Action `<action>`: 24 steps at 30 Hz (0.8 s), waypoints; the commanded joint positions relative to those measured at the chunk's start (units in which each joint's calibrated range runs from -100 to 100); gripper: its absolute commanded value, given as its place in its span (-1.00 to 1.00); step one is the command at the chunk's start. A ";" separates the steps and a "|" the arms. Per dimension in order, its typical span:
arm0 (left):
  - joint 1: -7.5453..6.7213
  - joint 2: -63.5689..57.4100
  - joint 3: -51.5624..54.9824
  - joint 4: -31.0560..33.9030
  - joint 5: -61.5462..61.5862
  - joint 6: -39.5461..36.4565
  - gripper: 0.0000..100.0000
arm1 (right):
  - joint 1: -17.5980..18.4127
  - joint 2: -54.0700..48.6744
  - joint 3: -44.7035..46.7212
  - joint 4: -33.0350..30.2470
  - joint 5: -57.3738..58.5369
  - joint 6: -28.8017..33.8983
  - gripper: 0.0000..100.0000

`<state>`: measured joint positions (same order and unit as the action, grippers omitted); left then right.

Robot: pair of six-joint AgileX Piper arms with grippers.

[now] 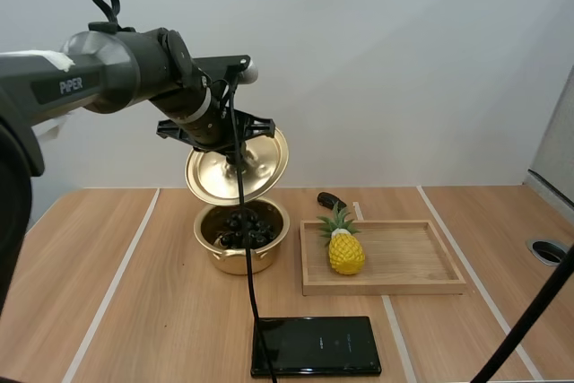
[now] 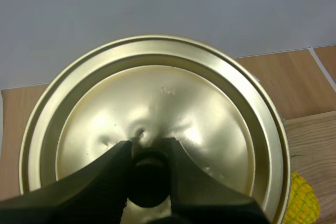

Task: Open the pot, put the grape inside, and close it

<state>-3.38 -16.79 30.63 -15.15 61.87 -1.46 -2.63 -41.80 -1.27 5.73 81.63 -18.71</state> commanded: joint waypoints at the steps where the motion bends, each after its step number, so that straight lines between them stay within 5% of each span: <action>1: -0.03 1.58 -0.10 -1.35 1.14 0.49 -1.00 | -0.27 -1.68 -0.60 -0.49 -0.42 0.08 -1.00; 24: -0.03 12.99 -12.98 4.85 22.84 1.21 -1.00 | -0.27 -4.79 -0.48 -0.84 1.56 -0.31 -1.00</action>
<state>-3.38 -5.42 19.48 -10.57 81.01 -0.12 -2.63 -45.84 -1.27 5.32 82.86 -18.71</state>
